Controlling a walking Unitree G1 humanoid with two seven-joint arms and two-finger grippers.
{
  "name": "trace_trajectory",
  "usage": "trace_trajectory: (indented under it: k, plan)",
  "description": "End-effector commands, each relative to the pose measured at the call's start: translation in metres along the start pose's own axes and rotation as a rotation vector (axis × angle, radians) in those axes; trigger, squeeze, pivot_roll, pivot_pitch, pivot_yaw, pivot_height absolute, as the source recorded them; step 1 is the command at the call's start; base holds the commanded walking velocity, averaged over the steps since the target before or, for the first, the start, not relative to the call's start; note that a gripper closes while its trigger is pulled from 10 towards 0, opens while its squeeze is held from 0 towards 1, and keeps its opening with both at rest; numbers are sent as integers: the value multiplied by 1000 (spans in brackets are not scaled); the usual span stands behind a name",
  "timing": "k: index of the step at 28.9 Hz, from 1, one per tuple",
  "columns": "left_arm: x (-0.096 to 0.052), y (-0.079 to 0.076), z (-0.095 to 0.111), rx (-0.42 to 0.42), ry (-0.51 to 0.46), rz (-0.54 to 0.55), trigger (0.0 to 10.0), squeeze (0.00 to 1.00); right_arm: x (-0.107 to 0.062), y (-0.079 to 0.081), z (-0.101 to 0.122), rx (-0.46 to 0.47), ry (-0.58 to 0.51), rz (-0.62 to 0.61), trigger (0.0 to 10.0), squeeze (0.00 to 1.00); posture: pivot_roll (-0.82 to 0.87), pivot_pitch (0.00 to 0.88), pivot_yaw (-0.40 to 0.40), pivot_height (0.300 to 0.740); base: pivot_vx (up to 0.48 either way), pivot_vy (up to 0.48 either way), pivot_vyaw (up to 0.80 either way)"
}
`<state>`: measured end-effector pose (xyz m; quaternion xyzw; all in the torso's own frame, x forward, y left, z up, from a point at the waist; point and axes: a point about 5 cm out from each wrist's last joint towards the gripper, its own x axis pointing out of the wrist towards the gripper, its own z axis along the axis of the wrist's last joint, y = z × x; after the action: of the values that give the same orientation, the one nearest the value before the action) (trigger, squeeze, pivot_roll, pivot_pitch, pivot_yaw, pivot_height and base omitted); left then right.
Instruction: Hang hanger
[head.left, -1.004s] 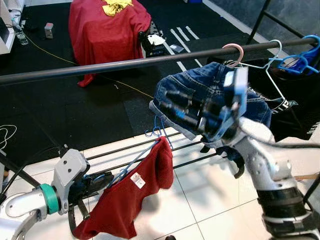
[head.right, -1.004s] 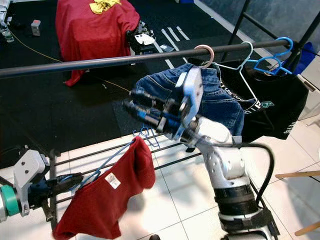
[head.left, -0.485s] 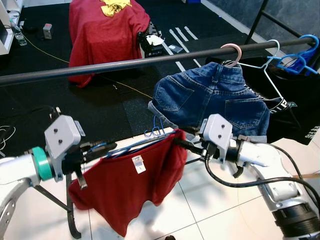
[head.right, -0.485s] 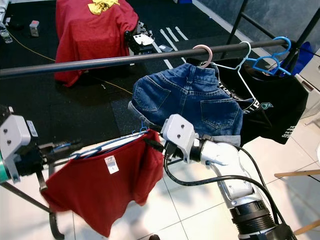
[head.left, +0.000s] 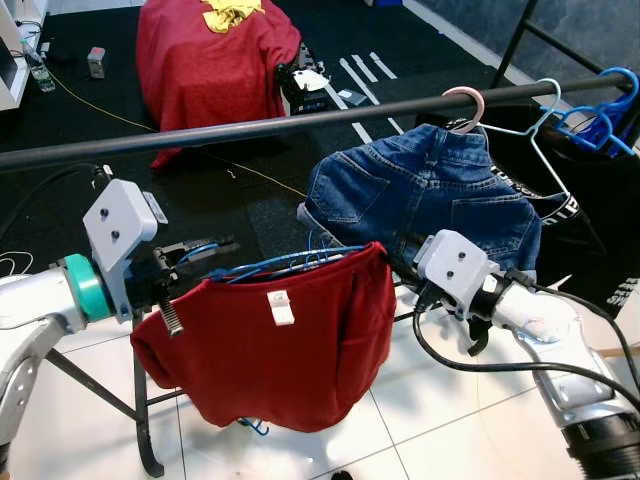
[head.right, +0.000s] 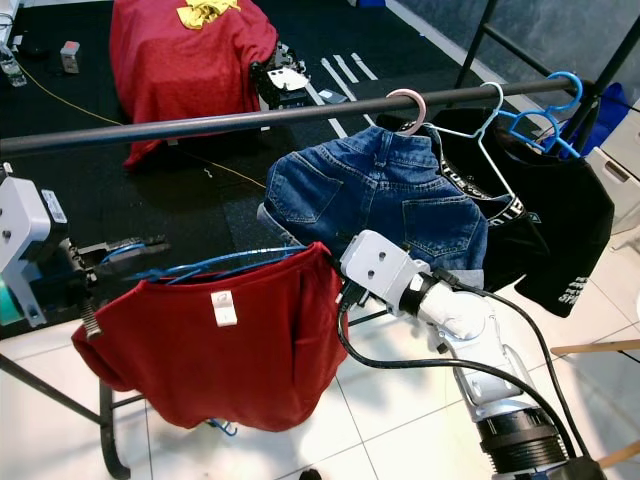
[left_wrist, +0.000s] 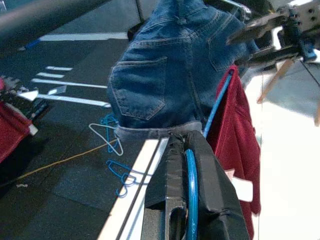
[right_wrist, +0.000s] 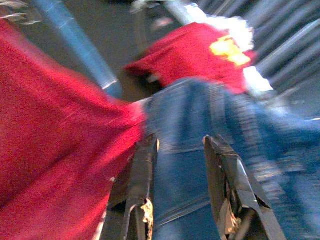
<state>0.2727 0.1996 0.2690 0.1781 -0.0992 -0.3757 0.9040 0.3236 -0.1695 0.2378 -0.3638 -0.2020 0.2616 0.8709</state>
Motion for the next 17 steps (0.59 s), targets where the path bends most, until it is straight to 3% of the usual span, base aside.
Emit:
trace_trajectory:
  k: [1, 2, 4, 5, 7, 9, 15, 16, 17]
  plan:
    - [0, 0, 1, -4, -1, 4, 10000, 0, -2, -3, 0, -14, -3, -28, 10000, 0, -72, 173, 57, 740, 0, 0, 0]
    - [4, 0, 0, -27, -7, 41, 10000, 0, -3, -13, 5, -32, -29, -124, 10000, 0, -77, 174, 57, 740, 0, 0, 0]
    - [4, 0, 0, -27, -7, 41, 10000, 0, -3, -13, 5, -32, -29, -124, 10000, 0, -77, 174, 57, 740, 0, 0, 0]
    - [7, 1, -1, -39, -7, 80, 10000, 0, -6, -23, 9, -60, -45, -213, 10000, 0, -80, 174, 55, 740, 0, 0, 0]
    - [9, 5, 0, -37, -9, 117, 10000, 0, -10, -26, 9, -69, -40, -239, 10000, 0, -84, 174, 54, 740, 0, 0, 0]
    - [9, 14, 6, -19, -22, 161, 10000, 0, -14, -19, 4, -31, -21, -236, 10000, 0, -85, 176, 53, 740, 0, 0, 0]
    - [9, 19, 11, -8, -38, 172, 10000, 0, -15, -12, -1, 43, -16, -263, 10000, 0, -85, 176, 53, 740, 0, 0, 0]
    - [10, 21, 17, 2, -52, 171, 10000, 0, -15, -4, -7, 112, -12, -274, 10000, 1000, -80, 177, 54, 740, 0, 0, 0]
    - [10, 21, 17, 2, -52, 171, 10000, 0, -15, -4, -7, 112, -12, -274, 10000, 1000, -80, 177, 54, 740, 0, 0, 0]
